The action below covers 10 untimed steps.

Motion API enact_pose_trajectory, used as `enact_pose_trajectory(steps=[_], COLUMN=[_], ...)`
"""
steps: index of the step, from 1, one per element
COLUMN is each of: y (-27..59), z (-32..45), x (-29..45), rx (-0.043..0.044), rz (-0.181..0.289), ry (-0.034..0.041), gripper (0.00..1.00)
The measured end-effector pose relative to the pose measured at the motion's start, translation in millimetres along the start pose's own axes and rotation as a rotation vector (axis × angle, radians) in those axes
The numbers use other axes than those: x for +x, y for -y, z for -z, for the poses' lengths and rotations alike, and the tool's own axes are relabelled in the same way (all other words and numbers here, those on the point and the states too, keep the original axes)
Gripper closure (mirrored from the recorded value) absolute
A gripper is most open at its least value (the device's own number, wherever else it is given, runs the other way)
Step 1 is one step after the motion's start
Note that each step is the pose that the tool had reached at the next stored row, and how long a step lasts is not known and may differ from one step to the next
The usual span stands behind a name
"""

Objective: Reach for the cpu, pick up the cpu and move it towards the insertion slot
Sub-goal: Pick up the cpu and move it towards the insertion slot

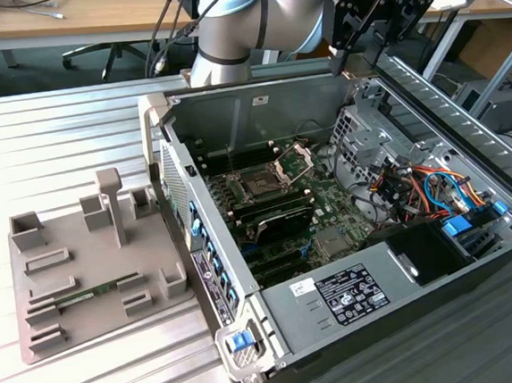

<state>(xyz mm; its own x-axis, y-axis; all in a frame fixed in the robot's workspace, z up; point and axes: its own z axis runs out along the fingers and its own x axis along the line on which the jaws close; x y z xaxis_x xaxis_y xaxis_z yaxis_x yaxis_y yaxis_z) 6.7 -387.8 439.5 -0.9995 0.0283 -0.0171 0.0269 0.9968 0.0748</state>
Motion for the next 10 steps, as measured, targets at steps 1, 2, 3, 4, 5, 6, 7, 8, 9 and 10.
enact_pose_trajectory(steps=[1, 2, 3, 4, 5, 6, 7, 8, 9, 10], y=[0.0, 0.0, 0.1, 0.1, 0.1, 0.1, 0.1, 0.1, 0.1, 0.2], z=[-0.3, -0.6, -0.8, -0.9, -1.1, -1.3, -1.4, -1.5, -1.8, -2.0], x=[0.1, 0.1, 0.1, 0.1, 0.1, 0.1, 0.1, 0.1, 0.1, 0.1], rx=[0.0000, 0.0000, 0.0000, 0.0000, 0.0000, 0.0000, 0.0000, -0.0001, -0.0001, 0.0000], rz=[0.000, 0.000, 0.000, 0.000, 0.000, 0.000, 0.000, 0.000, 0.000, 0.000], ry=[0.0000, 0.0000, 0.0000, 0.0000, 0.0000, 0.0000, 0.0000, 0.0000, 0.0001, 0.0000], gripper=[0.45, 0.45, 0.45, 0.45, 0.45, 0.45, 0.45, 0.45, 0.45, 0.45])
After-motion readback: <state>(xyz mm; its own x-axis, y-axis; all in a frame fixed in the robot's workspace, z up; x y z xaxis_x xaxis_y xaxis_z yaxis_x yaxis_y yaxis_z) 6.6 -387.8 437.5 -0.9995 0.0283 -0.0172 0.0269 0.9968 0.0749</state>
